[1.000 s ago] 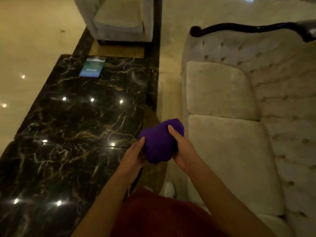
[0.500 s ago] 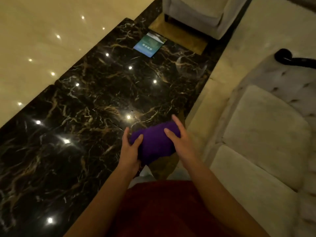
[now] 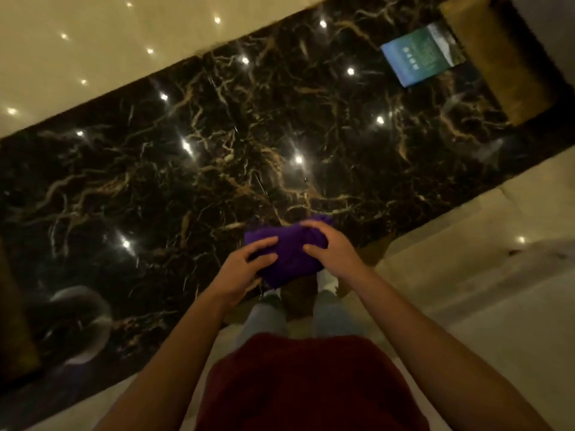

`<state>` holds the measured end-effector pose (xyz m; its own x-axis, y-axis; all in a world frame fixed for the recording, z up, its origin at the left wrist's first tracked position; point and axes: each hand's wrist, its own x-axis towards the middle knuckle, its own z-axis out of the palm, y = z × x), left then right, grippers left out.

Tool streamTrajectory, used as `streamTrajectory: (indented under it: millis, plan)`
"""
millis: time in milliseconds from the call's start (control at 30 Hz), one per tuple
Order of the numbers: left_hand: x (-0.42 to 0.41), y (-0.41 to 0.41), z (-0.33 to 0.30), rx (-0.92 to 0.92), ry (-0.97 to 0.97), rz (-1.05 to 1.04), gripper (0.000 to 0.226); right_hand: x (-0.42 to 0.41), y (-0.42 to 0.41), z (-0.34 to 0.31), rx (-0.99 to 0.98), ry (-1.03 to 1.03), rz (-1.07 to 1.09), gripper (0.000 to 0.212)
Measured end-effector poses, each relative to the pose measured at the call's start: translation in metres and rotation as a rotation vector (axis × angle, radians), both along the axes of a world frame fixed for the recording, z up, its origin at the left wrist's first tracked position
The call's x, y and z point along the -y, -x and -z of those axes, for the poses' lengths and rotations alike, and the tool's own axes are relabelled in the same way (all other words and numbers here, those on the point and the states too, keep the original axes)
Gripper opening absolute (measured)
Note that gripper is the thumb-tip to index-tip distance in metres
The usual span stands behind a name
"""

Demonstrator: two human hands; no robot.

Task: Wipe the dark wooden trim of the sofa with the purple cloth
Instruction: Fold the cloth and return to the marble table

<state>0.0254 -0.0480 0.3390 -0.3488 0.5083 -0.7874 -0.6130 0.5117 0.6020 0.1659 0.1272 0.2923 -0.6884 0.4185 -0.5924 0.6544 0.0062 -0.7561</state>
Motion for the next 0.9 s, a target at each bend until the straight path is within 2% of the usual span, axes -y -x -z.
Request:
streamTrajectory:
  millis: [100,233,400,600,767,900]
  plan:
    - [-0.007,-0.005,0.042,0.026,0.055,-0.113,0.035,-0.019,0.014,0.037,0.034,-0.086,-0.174,0.040]
    - [-0.019,-0.013,0.113,-0.136,0.142,-0.142,0.035,-0.029,0.030,0.103,0.053,-0.208,-0.295,0.043]
    - [-0.027,-0.012,0.243,-0.435,0.229,0.003,0.041,-0.024,0.039,0.226,0.091,-0.324,-0.316,0.056]
    - [-0.025,-0.011,0.349,-0.544,0.347,0.261,0.052,-0.007,0.035,0.320,0.144,-0.388,-0.299,0.056]
    - [-0.014,-0.014,0.388,-0.635,0.410,0.388,0.056,-0.004,0.026,0.349,0.243,-0.348,-0.247,0.060]
    - [-0.012,-0.019,0.388,-0.760,0.513,0.554,0.060,-0.018,0.021,0.347,0.322,-0.471,-0.360,0.064]
